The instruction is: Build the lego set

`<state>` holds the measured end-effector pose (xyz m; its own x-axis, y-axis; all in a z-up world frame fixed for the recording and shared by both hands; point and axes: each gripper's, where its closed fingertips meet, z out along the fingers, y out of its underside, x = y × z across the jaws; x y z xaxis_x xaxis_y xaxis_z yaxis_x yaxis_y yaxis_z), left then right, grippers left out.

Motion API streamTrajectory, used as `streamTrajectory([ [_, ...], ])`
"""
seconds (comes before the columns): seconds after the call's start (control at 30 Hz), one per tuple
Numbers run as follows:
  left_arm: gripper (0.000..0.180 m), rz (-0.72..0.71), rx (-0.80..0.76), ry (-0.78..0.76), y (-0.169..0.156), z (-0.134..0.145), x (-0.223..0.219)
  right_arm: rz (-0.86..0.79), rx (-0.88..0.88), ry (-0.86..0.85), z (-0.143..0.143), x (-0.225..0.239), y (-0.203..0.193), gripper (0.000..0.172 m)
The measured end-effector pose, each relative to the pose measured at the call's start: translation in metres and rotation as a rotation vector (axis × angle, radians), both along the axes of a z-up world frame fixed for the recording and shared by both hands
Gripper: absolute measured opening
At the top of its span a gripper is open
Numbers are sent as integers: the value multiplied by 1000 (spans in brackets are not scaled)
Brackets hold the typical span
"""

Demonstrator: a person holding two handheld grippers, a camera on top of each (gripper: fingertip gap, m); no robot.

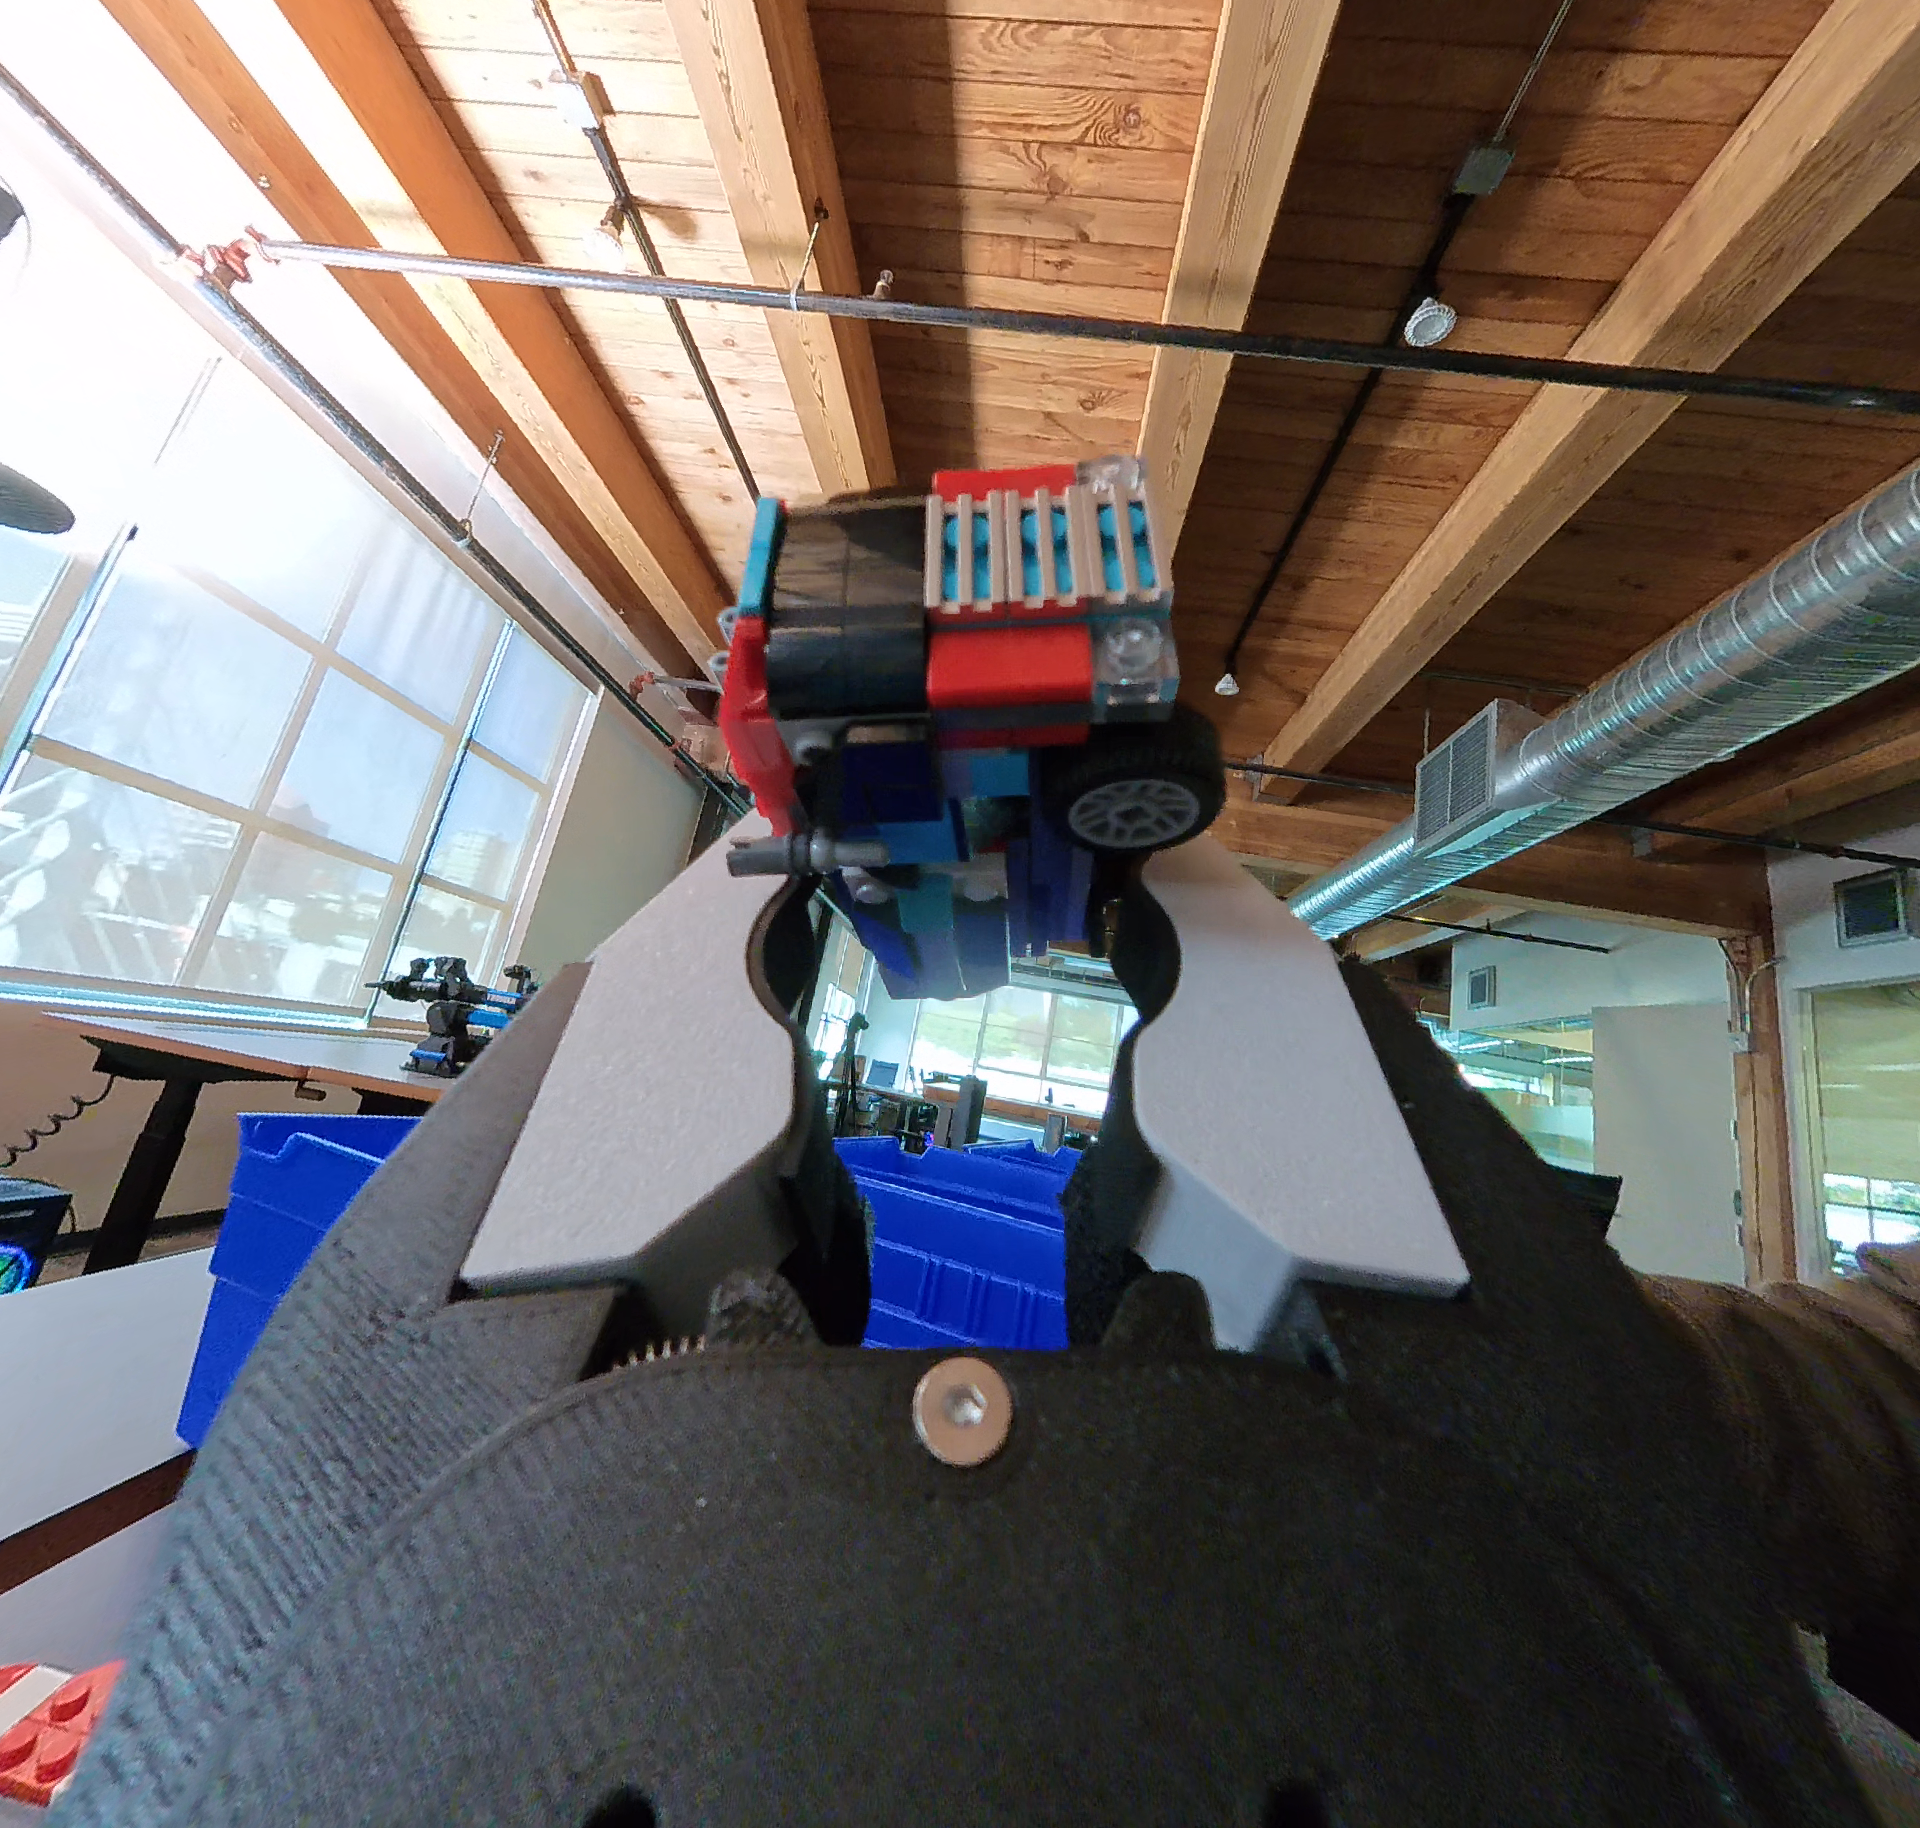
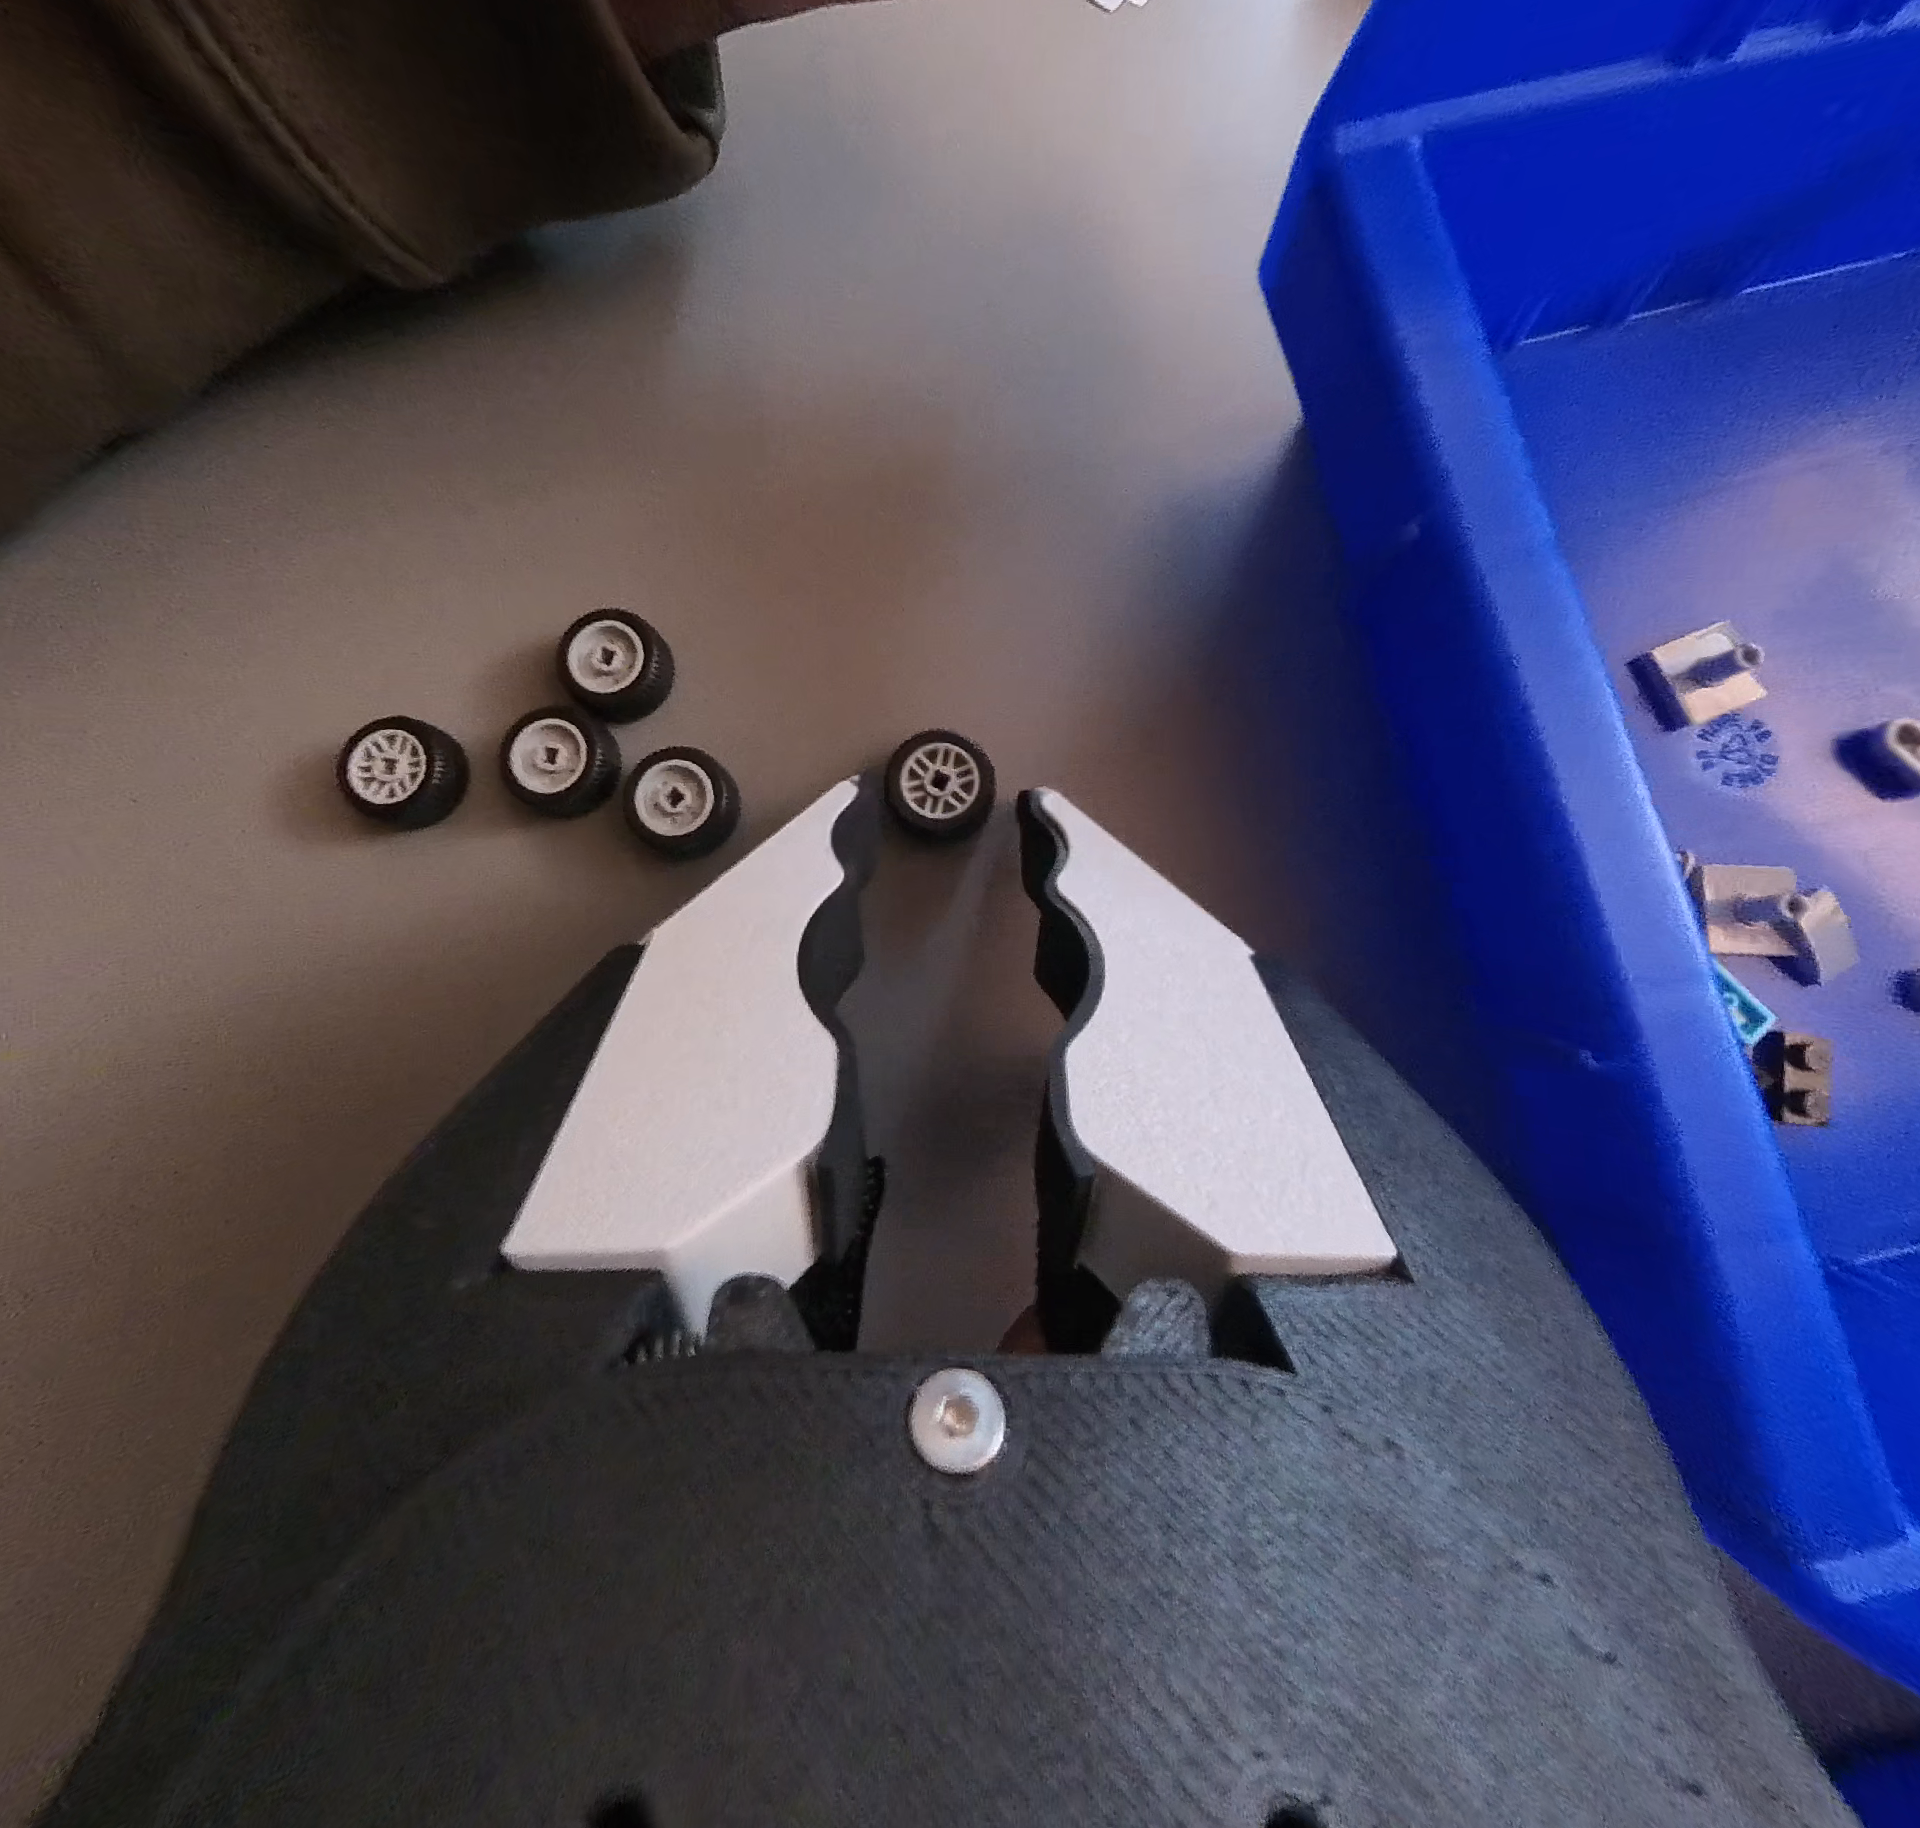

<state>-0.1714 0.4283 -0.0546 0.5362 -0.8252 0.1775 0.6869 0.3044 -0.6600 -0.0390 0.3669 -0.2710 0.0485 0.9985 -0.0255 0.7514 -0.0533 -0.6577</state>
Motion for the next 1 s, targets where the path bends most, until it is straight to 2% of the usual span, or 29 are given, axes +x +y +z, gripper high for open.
streamTrajectory([
  [0.2, 57, 0, -3, -3, 0, -1, -2, 30, 14, 16, 1, -8, -3, 23],
  [0.3, 57, -1, -2, -3, 0, -2, -2, 35, 30, 69, 24, -18, -1, 22],
  [0.37, 57, -4, -2, 4, 1, -2, 1, 50, 66, 131, 58, -31, 2, 22],
  [0.57, 57, -11, -6, 45, 1, -4, 11, 159, 215, 348, 199, -91, 5, 22],
  [0.63, 57, -11, -8, 57, 2, -4, 13, 206, 232, 364, 226, -112, 4, 22],
  [0.77, 57, 3, -10, 89, 2, -4, 17, 235, 178, 345, 239, -147, 15, 22],
  [1.0, 57, 30, -25, 84, 7, -3, 11, 218, -82, 351, 227, -164, 25, 22],
])
